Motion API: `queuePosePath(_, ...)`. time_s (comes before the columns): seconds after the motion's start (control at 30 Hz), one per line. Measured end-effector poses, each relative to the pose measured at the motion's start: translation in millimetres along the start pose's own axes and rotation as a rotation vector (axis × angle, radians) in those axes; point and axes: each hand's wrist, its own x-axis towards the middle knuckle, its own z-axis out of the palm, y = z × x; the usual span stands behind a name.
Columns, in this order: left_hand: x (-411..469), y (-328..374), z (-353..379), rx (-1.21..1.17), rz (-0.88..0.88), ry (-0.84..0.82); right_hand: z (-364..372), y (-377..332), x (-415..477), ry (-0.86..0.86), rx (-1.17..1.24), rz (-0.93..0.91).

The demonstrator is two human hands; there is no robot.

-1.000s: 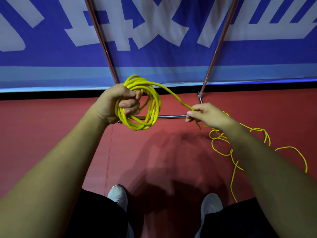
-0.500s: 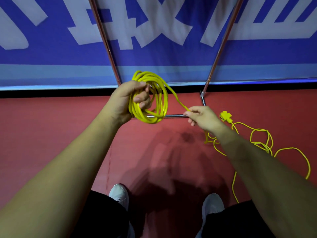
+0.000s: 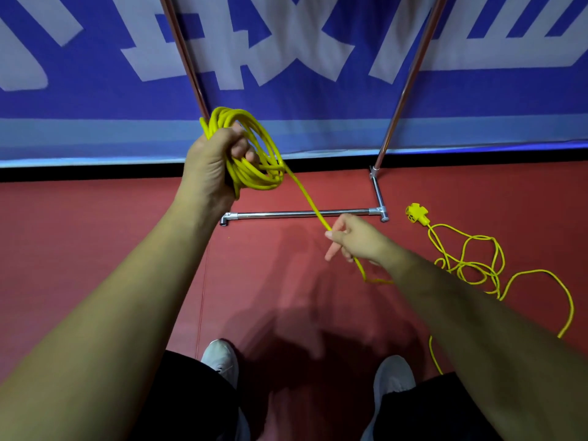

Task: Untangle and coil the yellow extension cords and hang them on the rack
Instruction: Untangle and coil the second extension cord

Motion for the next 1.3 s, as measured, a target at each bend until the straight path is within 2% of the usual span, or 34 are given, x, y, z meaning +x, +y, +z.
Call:
queuePosePath(0.17, 1.1, -1.8, -6.8, 0.105, 0.051, 0.070, 16.5, -21.7, -6.9, -0.126, -0.091, -0.008)
queuePosePath(0.37, -4.7, -8.4, -9.9, 0.378, 0.076, 0.059, 22.1, -50.7, -23.1, -0.212, -0.278, -0.182)
queuePosePath(0.53, -5.1, -17.5, -16.4, 0.637, -0.035, -0.062, 9.3, -80.2, -43.5, -0.309, -0.233, -0.245)
queuePosePath(0.63, -7.8, -22.3, -15.3, 0.833, -0.092, -0.165, -2.3, -95.1, -51.1, -0.326, -0.208, -0.346)
queuePosePath(0.77, -12.3, -28.2, -10.0, 0.928, -0.145, -0.264, -10.9, -103.5, -54.4, -0.335, -0.246, -0.450)
queuePosePath(0.9, -14.2, -29.5, -9.3, 0.965, -0.230, -0.477, -14.3, -106.9, -58.1, -0.202, -0.073, -0.433)
queuePosePath(0.97, -15.2, -28.9, -7.0, 1.039, -0.289, -0.526, -12.3, -106.7, -56.6, -0.113, -0.021, -0.464)
queuePosePath(1.1, -15.3, -27.2, -2.7, 1.130, -0.409, -0.677, -12.0, -105.5, -53.8, 0.041, -0.171, -0.537)
queuePosePath(1.2, -16.5, -27.8, 0.3, 1.199, -0.373, -0.651, -18.9, -103.4, -52.4, 0.113, -0.215, -0.522)
queuePosePath(1.3, -16.3, -28.4, 1.9, 1.167, -0.343, -0.602, -20.4, -105.5, -51.0, 0.119, -0.276, -0.586)
